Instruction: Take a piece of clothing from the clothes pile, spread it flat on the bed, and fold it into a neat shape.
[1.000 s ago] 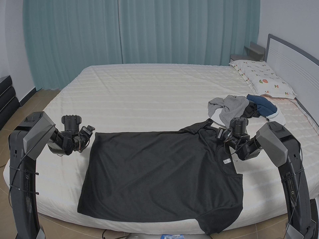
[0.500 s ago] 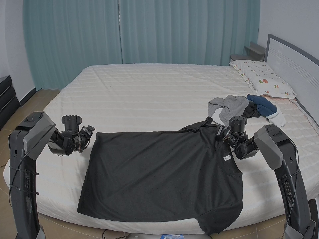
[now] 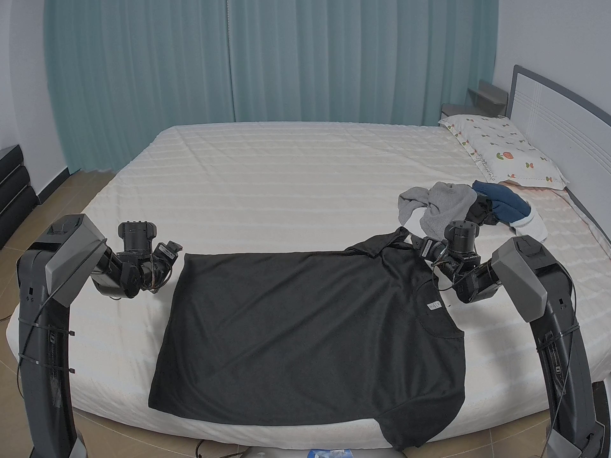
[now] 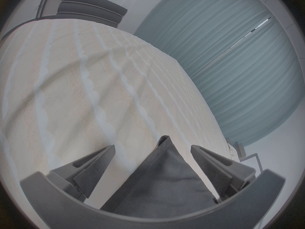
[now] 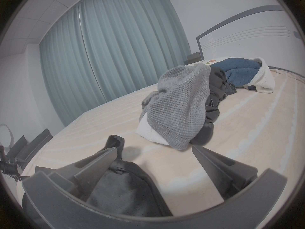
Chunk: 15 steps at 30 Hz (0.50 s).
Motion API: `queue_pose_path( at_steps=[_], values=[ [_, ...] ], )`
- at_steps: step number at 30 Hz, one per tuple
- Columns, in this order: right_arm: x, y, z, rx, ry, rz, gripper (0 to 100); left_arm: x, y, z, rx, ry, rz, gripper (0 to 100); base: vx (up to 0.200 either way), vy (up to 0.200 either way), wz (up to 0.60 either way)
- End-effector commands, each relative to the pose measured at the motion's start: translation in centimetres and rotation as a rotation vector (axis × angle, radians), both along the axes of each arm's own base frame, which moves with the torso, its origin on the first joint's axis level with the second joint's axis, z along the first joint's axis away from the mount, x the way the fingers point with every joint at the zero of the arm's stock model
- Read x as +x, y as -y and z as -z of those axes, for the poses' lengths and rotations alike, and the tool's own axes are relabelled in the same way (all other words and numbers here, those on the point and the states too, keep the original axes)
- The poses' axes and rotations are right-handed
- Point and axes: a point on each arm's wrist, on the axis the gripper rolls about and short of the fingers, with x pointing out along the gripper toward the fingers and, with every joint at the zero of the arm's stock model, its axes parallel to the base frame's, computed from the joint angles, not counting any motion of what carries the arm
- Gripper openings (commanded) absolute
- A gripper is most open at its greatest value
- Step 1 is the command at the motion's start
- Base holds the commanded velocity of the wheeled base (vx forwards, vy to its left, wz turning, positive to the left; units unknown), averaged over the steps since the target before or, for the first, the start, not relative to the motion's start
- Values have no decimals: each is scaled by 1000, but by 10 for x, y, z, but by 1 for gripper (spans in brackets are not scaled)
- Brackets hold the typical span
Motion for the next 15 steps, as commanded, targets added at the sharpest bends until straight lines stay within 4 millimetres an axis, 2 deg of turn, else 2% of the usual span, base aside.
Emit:
queue_pose_path(
  at_steps=[1,8,9,10,11,15],
  values=[
    [-1,-7,-12,13,17,-15,100,0,0,1,0,-1,-1,100,0,0,0],
    [-6,-26,5,4,-25,-51,100,0,0,1,0,-1,-1,100,0,0,0],
    [-6,-29,15,-6,-41,-56,100,0,0,1,-1,-3,-1,100,0,0,0],
    [-6,-29,18,-8,-44,-56,100,0,0,1,-1,-3,-1,100,0,0,0],
    [-6,-29,20,-12,-49,-57,0,0,0,1,0,-3,-2,100,0,0,0],
    [-4,-29,26,-14,-47,-53,0,0,0,1,0,-3,-1,100,0,0,0]
  ],
)
